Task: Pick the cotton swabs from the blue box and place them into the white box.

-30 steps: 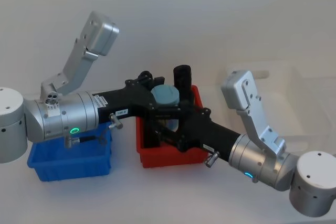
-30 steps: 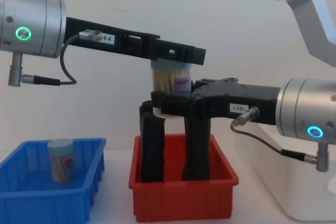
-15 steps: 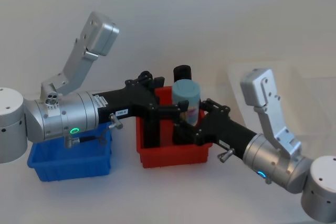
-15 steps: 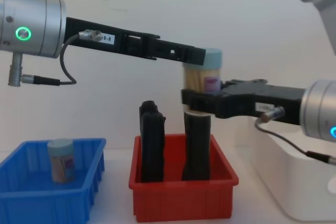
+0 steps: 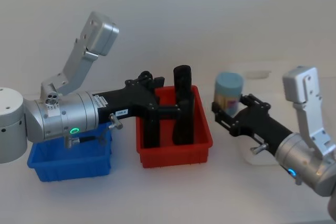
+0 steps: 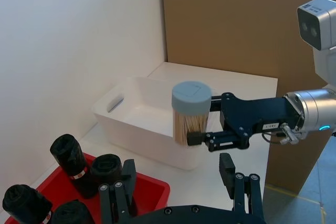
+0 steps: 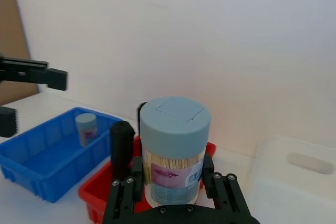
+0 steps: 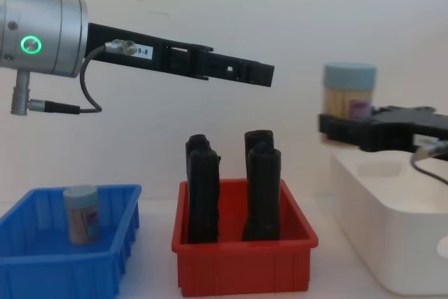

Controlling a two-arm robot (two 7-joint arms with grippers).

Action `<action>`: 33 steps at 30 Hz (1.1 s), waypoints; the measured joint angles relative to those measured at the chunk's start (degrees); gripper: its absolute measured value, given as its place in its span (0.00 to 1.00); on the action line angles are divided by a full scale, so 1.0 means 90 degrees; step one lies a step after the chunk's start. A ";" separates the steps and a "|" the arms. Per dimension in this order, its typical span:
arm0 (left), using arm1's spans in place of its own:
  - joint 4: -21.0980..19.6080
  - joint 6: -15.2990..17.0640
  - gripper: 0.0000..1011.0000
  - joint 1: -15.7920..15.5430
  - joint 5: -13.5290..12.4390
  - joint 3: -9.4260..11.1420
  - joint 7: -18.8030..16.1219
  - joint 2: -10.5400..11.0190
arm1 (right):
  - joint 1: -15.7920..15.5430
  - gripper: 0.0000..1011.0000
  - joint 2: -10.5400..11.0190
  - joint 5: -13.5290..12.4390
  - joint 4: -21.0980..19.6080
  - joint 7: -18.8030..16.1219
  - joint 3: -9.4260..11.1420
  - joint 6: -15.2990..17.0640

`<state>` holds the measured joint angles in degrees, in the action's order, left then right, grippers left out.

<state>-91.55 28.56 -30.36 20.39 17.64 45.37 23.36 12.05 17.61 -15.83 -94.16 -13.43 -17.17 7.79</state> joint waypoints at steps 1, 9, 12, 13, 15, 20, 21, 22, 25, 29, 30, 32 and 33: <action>0.0000 0.0000 0.99 0.0000 0.0000 0.0000 0.0000 0.0000 | -0.0016 0.64 0.0024 -0.0015 -0.0005 0.0033 0.0023 -0.0003; 0.0000 0.0000 0.99 0.0000 0.0000 0.0000 0.0000 0.0000 | -0.0167 0.64 0.0291 -0.0253 0.0004 0.0588 0.0312 -0.0055; 0.0000 0.0000 0.99 0.0000 0.0000 0.0000 0.0000 0.0000 | -0.0186 0.64 0.0363 -0.0320 0.0054 0.0728 0.0397 -0.0069; 0.0000 0.0000 0.99 0.0000 0.0000 0.0000 0.0000 0.0000 | -0.0188 0.63 0.0396 -0.0362 0.0103 0.0805 0.0442 -0.0080; 0.0000 0.0000 0.99 0.0000 0.0000 0.0000 0.0000 0.0000 | -0.0177 0.64 0.0451 -0.0422 0.0218 0.0903 0.0527 -0.0098; 0.0000 0.0000 0.99 0.0000 0.0000 0.0000 0.0000 0.0000 | -0.0084 0.63 0.0508 -0.0492 0.0465 0.1025 0.0642 -0.0134; 0.0000 0.0000 0.99 0.0000 0.0000 0.0000 0.0000 0.0000 | -0.0057 0.63 0.0514 -0.0500 0.0522 0.1037 0.0662 -0.0139; 0.0000 0.0000 0.99 0.0000 0.0000 0.0000 0.0000 0.0000 | -0.0014 0.64 0.0523 -0.0516 0.0609 0.1060 0.0690 -0.0147; 0.0000 0.0000 0.99 0.0000 0.0000 0.0000 0.0000 0.0000 | 0.0059 0.64 0.0529 -0.0536 0.0757 0.1083 0.0730 -0.0159; 0.0000 0.0000 0.99 0.0000 0.0000 0.0000 0.0000 0.0000 | 0.0204 0.64 0.0523 -0.0567 0.1017 0.1084 0.0777 -0.0166; 0.0000 0.0000 0.99 0.0000 0.0000 0.0000 0.0000 0.0000 | 0.0226 0.64 0.0520 -0.0570 0.1054 0.1084 0.0783 -0.0166; 0.0000 0.0000 0.99 0.0000 0.0000 0.0000 0.0000 0.0000 | 0.0279 0.63 0.0510 -0.0582 0.1145 0.1075 0.0793 -0.0166; 0.0000 0.0000 0.99 0.0000 0.0000 0.0000 0.0000 0.0000 | 0.0320 0.64 0.0501 -0.0591 0.1216 0.1056 0.0800 -0.0166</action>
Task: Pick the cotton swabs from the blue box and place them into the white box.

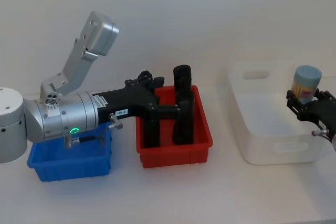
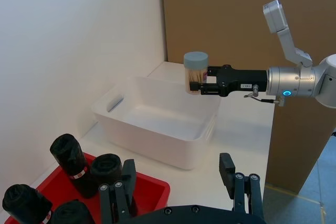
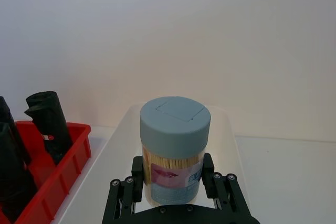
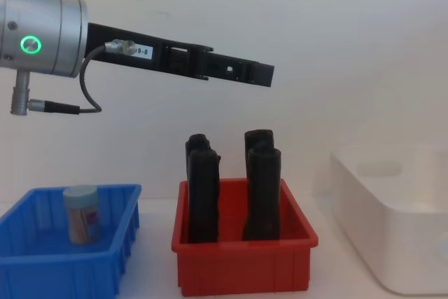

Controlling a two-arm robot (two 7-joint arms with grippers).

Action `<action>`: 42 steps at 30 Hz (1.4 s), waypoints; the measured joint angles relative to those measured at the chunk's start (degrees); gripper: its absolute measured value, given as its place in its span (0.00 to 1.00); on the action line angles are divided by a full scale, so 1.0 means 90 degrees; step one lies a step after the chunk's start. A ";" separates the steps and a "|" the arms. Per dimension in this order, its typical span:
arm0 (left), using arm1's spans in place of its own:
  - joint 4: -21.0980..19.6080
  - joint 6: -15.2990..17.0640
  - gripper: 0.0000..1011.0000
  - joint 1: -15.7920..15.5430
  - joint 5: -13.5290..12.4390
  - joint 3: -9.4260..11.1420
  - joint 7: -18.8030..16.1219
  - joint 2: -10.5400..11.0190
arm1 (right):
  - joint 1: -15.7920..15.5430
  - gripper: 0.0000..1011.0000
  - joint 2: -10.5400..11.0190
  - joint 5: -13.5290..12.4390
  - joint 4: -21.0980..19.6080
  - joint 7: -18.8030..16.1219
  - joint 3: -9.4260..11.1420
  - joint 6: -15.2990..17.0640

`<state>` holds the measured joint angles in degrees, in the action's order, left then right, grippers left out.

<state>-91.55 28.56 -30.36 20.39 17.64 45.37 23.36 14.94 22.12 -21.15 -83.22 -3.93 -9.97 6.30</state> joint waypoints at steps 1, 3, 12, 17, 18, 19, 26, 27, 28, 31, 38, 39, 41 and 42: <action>0.0000 0.0000 0.99 0.0000 0.0000 0.0000 0.0000 0.0000 | 0.0020 0.64 -0.0005 -0.0005 0.0032 -0.0015 0.0004 0.0002; 0.0000 0.0000 0.99 0.0000 0.0000 0.0000 0.0000 0.0000 | 0.0090 0.64 -0.0022 -0.0021 0.0134 -0.0046 0.0012 0.0014; 0.0000 0.0000 0.99 0.0000 0.0000 0.0000 0.0000 0.0000 | 0.0318 0.64 -0.0093 -0.0094 0.0464 -0.0200 0.0021 0.0193; 0.0000 0.0000 0.99 0.0000 0.0000 0.0000 0.0000 0.0000 | 0.0427 0.63 -0.0137 -0.0122 0.0608 -0.0271 0.0010 0.0351; 0.0000 0.0000 0.99 0.0000 0.0000 0.0000 0.0000 0.0000 | 0.0444 0.64 -0.0145 -0.0126 0.0631 -0.0285 0.0007 0.0389; 0.0000 0.0000 0.99 0.0000 0.0000 0.0000 0.0000 0.0000 | 0.0476 0.64 -0.0160 -0.0132 0.0681 -0.0306 0.0000 0.0442; 0.0000 0.0000 0.99 0.0000 0.0000 0.0000 0.0000 0.0000 | 0.0613 0.64 -0.0230 -0.0136 0.0901 -0.0396 -0.0040 0.0656; 0.0000 0.0000 0.99 0.0000 0.0000 0.0000 0.0000 0.0000 | 0.0640 0.64 -0.0244 -0.0136 0.0947 -0.0414 -0.0047 0.0689; 0.0000 0.0000 0.99 0.0000 0.0000 0.0000 0.0000 0.0000 | 0.0651 0.64 -0.0249 -0.0136 0.0966 -0.0421 -0.0051 0.0705; 0.0000 0.0000 0.99 0.0000 0.0000 0.0000 0.0000 0.0000 | 0.0692 0.64 -0.0270 -0.0136 0.1032 -0.0448 -0.0064 0.0764; 0.0000 0.0000 0.99 0.0000 0.0000 0.0000 0.0000 0.0000 | 0.0743 0.79 -0.0297 -0.0132 0.1116 -0.0488 -0.0077 0.0832; 0.0000 0.0000 0.99 0.0000 0.0000 0.0000 0.0000 0.0000 | 0.0746 0.81 -0.0299 -0.0132 0.1122 -0.0493 -0.0078 0.0837; 0.0000 0.0000 0.99 0.0000 0.0000 0.0000 0.0000 0.0000 | 0.0757 0.90 -0.0306 -0.0130 0.1142 -0.0503 -0.0080 0.0854; 0.0000 -0.0001 0.99 0.0000 0.0000 0.0000 0.0000 0.0000 | 0.0759 0.91 -0.0308 -0.0130 0.1146 -0.0506 -0.0080 0.0857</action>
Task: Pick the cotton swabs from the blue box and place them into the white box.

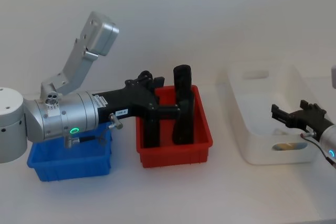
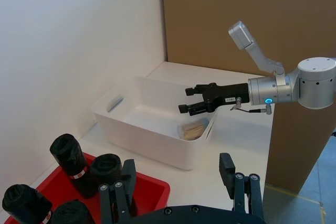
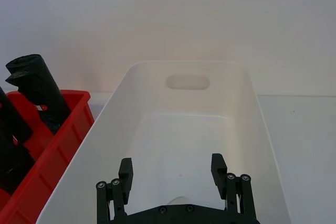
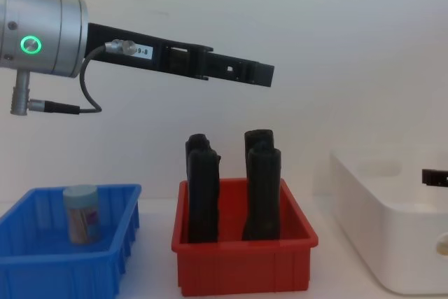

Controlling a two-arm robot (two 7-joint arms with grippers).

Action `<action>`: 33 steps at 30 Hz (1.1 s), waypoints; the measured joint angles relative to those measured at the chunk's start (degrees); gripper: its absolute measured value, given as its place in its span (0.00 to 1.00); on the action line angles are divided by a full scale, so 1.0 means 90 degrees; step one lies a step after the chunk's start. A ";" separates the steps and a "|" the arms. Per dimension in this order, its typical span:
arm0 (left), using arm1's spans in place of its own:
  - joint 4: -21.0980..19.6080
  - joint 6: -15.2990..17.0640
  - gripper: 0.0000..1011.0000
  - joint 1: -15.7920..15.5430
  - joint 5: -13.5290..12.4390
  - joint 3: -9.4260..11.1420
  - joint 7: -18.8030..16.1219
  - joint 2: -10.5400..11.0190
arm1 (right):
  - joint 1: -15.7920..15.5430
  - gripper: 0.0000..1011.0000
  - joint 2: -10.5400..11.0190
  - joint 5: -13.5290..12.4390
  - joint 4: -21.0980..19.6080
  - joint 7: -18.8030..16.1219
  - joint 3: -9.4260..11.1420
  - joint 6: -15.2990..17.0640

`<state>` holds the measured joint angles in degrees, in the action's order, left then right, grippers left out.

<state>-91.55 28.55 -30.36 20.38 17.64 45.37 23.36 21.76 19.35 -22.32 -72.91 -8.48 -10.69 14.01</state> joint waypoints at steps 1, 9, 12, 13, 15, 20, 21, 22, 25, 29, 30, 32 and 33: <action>0.0000 0.0000 0.99 0.0000 0.0000 0.0000 0.0000 0.0000 | 0.0001 0.92 -0.0001 0.0000 0.0003 -0.0001 0.0000 0.0001; 0.0000 0.0000 0.99 0.0000 0.0000 0.0000 0.0000 0.0000 | -0.0002 0.99 -0.0003 0.0007 0.0005 -0.0003 0.0008 -0.0017; 0.0000 0.0000 0.99 0.0000 0.0000 0.0000 0.0000 0.0000 | -0.0012 0.99 -0.0001 0.0014 -0.0012 0.0000 0.0012 -0.0045; 0.0000 0.0000 0.99 0.0000 0.0000 0.0000 0.0000 0.0000 | -0.0023 0.99 0.0003 0.0021 -0.0028 0.0003 0.0014 -0.0072; 0.0000 0.0000 0.99 0.0000 0.0000 0.0000 0.0000 0.0000 | -0.0047 0.99 0.0010 0.0033 -0.0061 0.0011 0.0019 -0.0138; 0.0000 0.0000 0.99 0.0000 0.0000 0.0000 0.0000 0.0000 | -0.0112 0.99 0.0028 0.0067 -0.0149 0.0030 0.0032 -0.0329; 0.0000 0.0000 0.99 0.0000 0.0000 0.0000 0.0000 0.0000 | -0.0143 0.99 0.0037 0.0081 -0.0194 0.0037 0.0038 -0.0400; 0.0000 0.0000 0.99 0.0000 0.0000 0.0000 0.0000 0.0000 | -0.0158 0.99 0.0041 0.0087 -0.0216 0.0042 0.0040 -0.0447; 0.0000 0.0000 0.99 0.0000 0.0000 0.0000 0.0000 0.0000 | -0.0224 0.99 0.0064 0.0112 -0.0321 0.0058 0.0050 -0.0572; 0.0000 0.0000 0.99 0.0000 0.0000 0.0000 0.0000 0.0000 | -0.0287 0.99 0.0085 0.0133 -0.0415 0.0074 0.0062 -0.0683; 0.0000 0.0000 0.99 0.0000 0.0000 0.0000 0.0000 0.0000 | -0.0297 0.99 0.0088 0.0137 -0.0431 0.0077 0.0063 -0.0701; 0.0000 0.0000 0.99 0.0000 0.0000 0.0000 0.0000 0.0000 | -0.0325 0.99 0.0098 0.0146 -0.0475 0.0083 0.0067 -0.0755; 0.0000 0.0000 0.99 0.0000 0.0000 0.0000 0.0000 0.0000 | -0.0334 0.99 0.0101 0.0150 -0.0489 0.0085 0.0068 -0.0772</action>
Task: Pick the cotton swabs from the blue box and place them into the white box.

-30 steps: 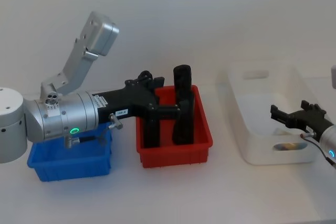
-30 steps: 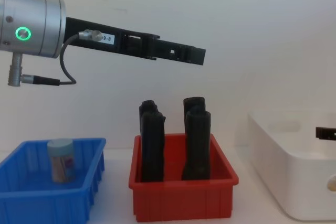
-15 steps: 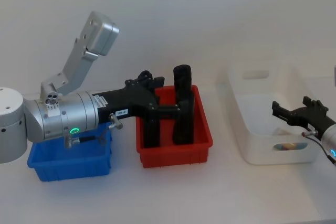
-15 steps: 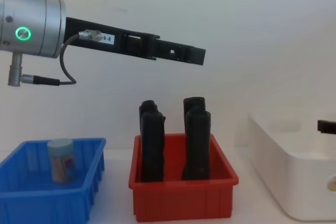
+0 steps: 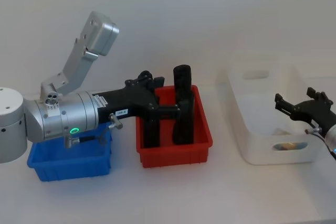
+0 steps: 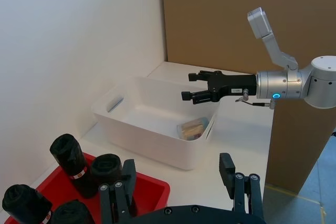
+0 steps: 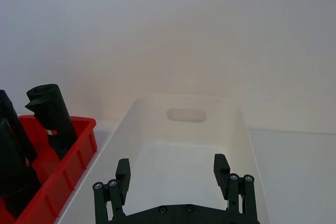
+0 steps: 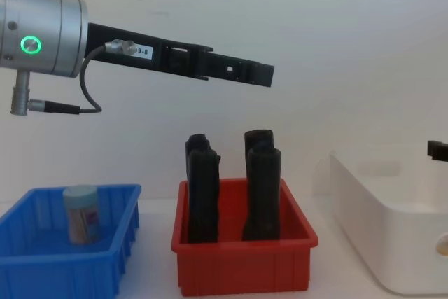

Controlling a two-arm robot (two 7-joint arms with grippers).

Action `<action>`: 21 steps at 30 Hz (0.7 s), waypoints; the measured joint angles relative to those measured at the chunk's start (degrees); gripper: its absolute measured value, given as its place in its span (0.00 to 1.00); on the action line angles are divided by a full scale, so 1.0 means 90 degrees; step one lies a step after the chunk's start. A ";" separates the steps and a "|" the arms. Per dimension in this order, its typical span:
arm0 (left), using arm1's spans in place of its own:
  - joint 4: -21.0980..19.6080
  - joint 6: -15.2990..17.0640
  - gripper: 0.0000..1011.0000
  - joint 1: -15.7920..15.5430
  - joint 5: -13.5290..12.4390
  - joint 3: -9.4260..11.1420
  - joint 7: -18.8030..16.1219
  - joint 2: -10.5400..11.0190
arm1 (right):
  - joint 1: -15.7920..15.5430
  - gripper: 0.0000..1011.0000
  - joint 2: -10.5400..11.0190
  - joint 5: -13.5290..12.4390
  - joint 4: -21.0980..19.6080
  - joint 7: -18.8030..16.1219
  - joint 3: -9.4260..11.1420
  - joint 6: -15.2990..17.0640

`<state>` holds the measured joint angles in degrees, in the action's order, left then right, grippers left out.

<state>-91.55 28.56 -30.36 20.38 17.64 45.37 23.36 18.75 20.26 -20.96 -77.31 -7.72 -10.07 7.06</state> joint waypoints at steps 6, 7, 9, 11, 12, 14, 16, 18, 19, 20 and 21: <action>0.0000 0.0000 0.99 0.0000 0.0000 0.0000 0.0000 0.0000 | -0.0047 0.99 0.0016 0.0018 -0.0073 0.0011 0.0009 -0.0081; 0.0000 0.0000 0.99 0.0000 0.0000 0.0000 0.0000 0.0000 | -0.0048 0.99 0.0016 0.0019 -0.0073 0.0011 0.0009 -0.0082; 0.0000 -0.0003 0.99 0.0002 -0.0001 0.0000 0.0000 0.0000 | -0.0055 0.99 0.0016 0.0020 -0.0080 0.0013 0.0009 -0.0082; 0.0000 -0.0013 0.99 0.0008 -0.0004 0.0003 -0.0009 0.0000 | -0.0069 0.99 0.0016 0.0024 -0.0097 0.0015 0.0009 -0.0085; 0.0000 -0.0033 0.99 0.0020 -0.0011 0.0009 -0.0036 -0.0001 | -0.0091 0.99 0.0016 0.0029 -0.0123 0.0021 0.0007 -0.0090; 0.0000 -0.0064 0.99 0.0040 -0.0018 0.0019 -0.0086 -0.0002 | -0.0148 0.99 0.0013 0.0040 -0.0192 0.0033 -0.0002 -0.0104; 0.0000 -0.0127 0.99 0.0077 -0.0035 0.0037 -0.0192 -0.0006 | -0.0204 0.99 0.0010 0.0054 -0.0260 0.0045 -0.0009 -0.0117; -0.0004 -0.0211 0.99 0.0129 -0.0064 0.0067 -0.0334 -0.0010 | -0.0300 0.99 0.0005 0.0078 -0.0382 0.0065 -0.0026 -0.0140; -0.0006 -0.0245 0.99 0.0148 -0.0074 0.0078 -0.0389 -0.0011 | -0.0339 0.99 0.0003 0.0086 -0.0429 0.0073 -0.0032 -0.0149; -0.0008 -0.0281 0.99 0.0170 -0.0085 0.0087 -0.0445 -0.0013 | -0.0428 0.99 -0.0003 0.0104 -0.0532 0.0090 -0.0047 -0.0169; -0.0013 -0.0360 0.99 0.0219 -0.0112 0.0110 -0.0572 -0.0018 | -0.0471 0.99 -0.0006 0.0115 -0.0585 0.0098 -0.0054 -0.0179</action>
<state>-91.66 25.32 -28.39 19.38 18.63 40.22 23.20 14.52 20.21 -19.93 -82.57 -6.84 -10.56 5.45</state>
